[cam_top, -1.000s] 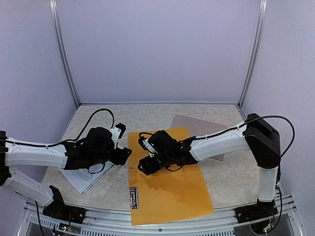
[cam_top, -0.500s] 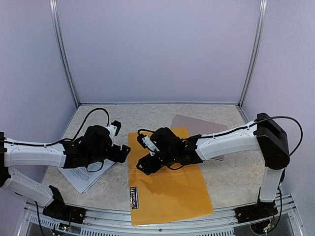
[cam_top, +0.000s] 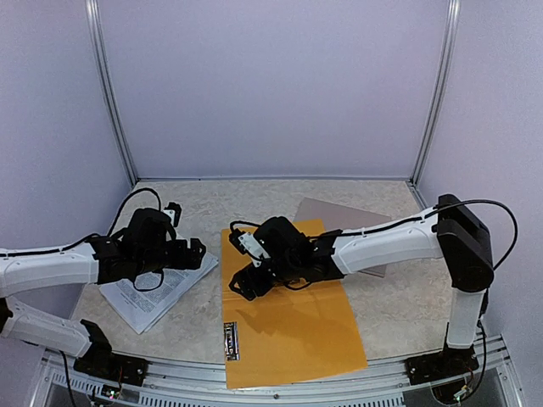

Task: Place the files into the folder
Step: Pick up the file from the center of the board.

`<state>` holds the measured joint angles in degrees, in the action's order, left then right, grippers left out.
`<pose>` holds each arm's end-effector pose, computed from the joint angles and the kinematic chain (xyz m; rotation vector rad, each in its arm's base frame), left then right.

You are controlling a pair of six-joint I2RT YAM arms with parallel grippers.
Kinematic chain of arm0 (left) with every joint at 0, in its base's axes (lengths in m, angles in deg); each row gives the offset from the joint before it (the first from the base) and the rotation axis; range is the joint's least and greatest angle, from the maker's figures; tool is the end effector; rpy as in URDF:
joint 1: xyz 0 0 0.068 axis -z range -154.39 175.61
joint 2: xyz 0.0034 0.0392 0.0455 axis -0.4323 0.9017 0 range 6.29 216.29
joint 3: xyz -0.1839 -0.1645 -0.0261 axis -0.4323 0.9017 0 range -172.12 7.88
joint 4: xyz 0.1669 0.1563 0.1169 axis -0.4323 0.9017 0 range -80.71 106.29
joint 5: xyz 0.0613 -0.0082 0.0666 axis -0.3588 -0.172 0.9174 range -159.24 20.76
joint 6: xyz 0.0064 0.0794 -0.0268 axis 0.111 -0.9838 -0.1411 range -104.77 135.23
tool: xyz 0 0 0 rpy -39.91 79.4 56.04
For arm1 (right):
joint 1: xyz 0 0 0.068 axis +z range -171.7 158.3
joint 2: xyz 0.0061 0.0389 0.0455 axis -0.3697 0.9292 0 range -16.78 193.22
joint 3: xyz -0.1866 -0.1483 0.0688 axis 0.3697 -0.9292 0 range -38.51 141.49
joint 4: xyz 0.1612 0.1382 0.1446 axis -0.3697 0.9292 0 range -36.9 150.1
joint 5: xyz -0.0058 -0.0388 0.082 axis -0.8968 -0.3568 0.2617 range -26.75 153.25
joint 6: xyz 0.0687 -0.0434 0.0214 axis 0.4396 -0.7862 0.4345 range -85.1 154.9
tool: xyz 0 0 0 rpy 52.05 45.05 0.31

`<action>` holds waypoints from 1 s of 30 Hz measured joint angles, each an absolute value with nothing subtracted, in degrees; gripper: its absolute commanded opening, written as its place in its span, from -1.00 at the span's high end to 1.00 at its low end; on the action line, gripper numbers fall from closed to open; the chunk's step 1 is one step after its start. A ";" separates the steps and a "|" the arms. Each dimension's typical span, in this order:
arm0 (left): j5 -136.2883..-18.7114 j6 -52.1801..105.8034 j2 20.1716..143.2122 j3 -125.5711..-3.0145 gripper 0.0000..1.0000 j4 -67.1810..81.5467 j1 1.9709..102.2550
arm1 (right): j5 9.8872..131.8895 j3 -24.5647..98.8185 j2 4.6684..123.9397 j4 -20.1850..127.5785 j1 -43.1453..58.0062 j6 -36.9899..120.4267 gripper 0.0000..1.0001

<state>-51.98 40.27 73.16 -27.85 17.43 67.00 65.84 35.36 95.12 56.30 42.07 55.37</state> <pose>0.2203 -0.1652 0.1685 0.1583 2.2309 -0.2958 0.1941 0.4015 0.1367 -0.9182 2.2459 0.7783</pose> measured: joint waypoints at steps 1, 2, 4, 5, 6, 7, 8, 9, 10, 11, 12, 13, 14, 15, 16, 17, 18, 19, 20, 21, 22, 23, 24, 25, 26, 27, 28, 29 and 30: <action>-52.53 42.08 72.65 -27.87 -0.91 18.74 65.58 | 66.25 36.67 95.36 56.48 41.68 54.83 -0.55; -52.86 43.35 72.13 -27.87 -0.91 20.05 64.40 | 66.91 38.22 95.78 56.43 41.48 54.28 -0.54; -53.36 46.15 70.88 -27.87 -0.91 22.46 62.50 | 68.15 42.00 97.24 56.26 40.80 53.45 -0.54; -53.40 47.29 70.38 -27.87 -0.91 23.44 61.97 | 68.66 44.19 98.35 56.33 40.37 52.99 -0.53; -53.51 48.68 69.97 -27.87 -0.91 24.53 61.47 | 69.09 46.55 99.69 56.43 39.93 52.60 -0.51; -53.58 50.04 69.70 -27.87 -0.91 25.62 61.12 | 69.60 49.22 101.37 56.63 39.54 52.27 -0.50; -53.58 51.42 69.66 -27.89 -0.90 26.80 60.81 | 70.06 52.06 103.27 56.92 39.19 52.05 -0.48; -53.53 52.71 69.66 -27.91 -0.90 27.77 60.53 | 70.38 54.59 105.13 56.98 38.95 51.88 -0.46; -53.47 54.65 69.66 -27.91 -0.89 29.38 60.18 | 70.89 57.98 107.51 57.55 38.66 51.66 -0.45; -53.34 56.64 69.66 -27.91 -0.89 30.87 59.98 | 71.28 61.26 110.03 58.12 38.44 51.37 -0.43; -53.29 58.08 69.66 -27.91 -0.89 31.98 59.85 | 71.61 64.45 112.36 58.88 38.31 51.11 -0.41; -53.21 60.27 69.59 -27.87 -0.89 33.36 59.79 | 71.94 67.36 114.59 59.84 38.12 50.94 -0.40; -53.10 62.19 69.38 -27.76 -0.88 34.61 59.76 | 72.20 69.37 116.17 60.39 37.98 50.83 -0.37; -52.97 64.46 68.83 -27.35 -0.88 35.59 59.76 | 72.55 71.82 118.11 61.51 37.72 50.78 -0.35; -52.86 66.39 67.96 -26.71 -0.88 36.38 59.76 | 72.85 74.05 119.84 62.40 37.52 50.83 -0.33; -52.64 68.14 66.58 -25.75 -0.88 37.30 59.76 | 73.38 75.90 121.39 63.28 37.24 50.89 -0.32; -52.35 70.30 64.59 -24.46 -0.88 38.54 59.76 | 73.88 77.37 122.66 63.93 36.93 51.07 -0.32; -52.16 71.13 63.58 -23.83 -0.87 39.09 59.76 | 74.43 78.46 123.69 64.50 36.63 51.22 -0.32; -51.87 72.57 61.55 -22.47 -0.87 40.09 59.76 | 74.91 79.31 124.52 65.07 36.59 51.46 -0.31; -51.65 73.54 60.22 -21.69 -0.87 40.88 59.76 | 75.32 80.14 125.26 65.68 36.32 51.74 -0.32; -51.39 74.61 58.64 -20.83 -0.87 41.97 59.76 | 75.78 81.08 126.05 66.29 36.13 52.01 -0.31; -51.15 75.39 57.31 -20.16 -0.87 42.83 59.76 | 76.18 81.96 126.75 66.77 35.97 52.31 -0.30; -50.96 76.27 56.17 -19.63 -0.86 43.63 59.76 | 76.57 82.85 127.49 67.04 35.82 52.58 -0.28; -50.85 76.97 55.30 -19.22 -0.85 44.20 59.76 | 76.94 83.47 128.08 67.14 35.71 52.86 -0.27; -50.80 77.56 54.75 -18.95 -0.84 44.71 59.76 | 77.40 83.84 128.54 67.30 35.49 53.21 -0.25; -50.80 78.26 54.29 -18.58 -0.82 44.99 59.76 | 77.66 83.95 128.78 67.32 35.43 53.49 -0.24; -50.85 78.69 54.12 -18.23 -0.82 45.14 59.76 | 78.03 84.21 129.17 67.54 35.36 53.86 -0.23; -50.87 79.26 54.16 -17.97 -0.82 45.32 59.76 | 78.27 84.43 129.52 67.54 35.21 54.11 -0.22; -50.87 79.61 54.34 -17.71 -0.82 45.34 59.76 | 78.49 84.49 129.78 67.58 35.16 54.26 -0.22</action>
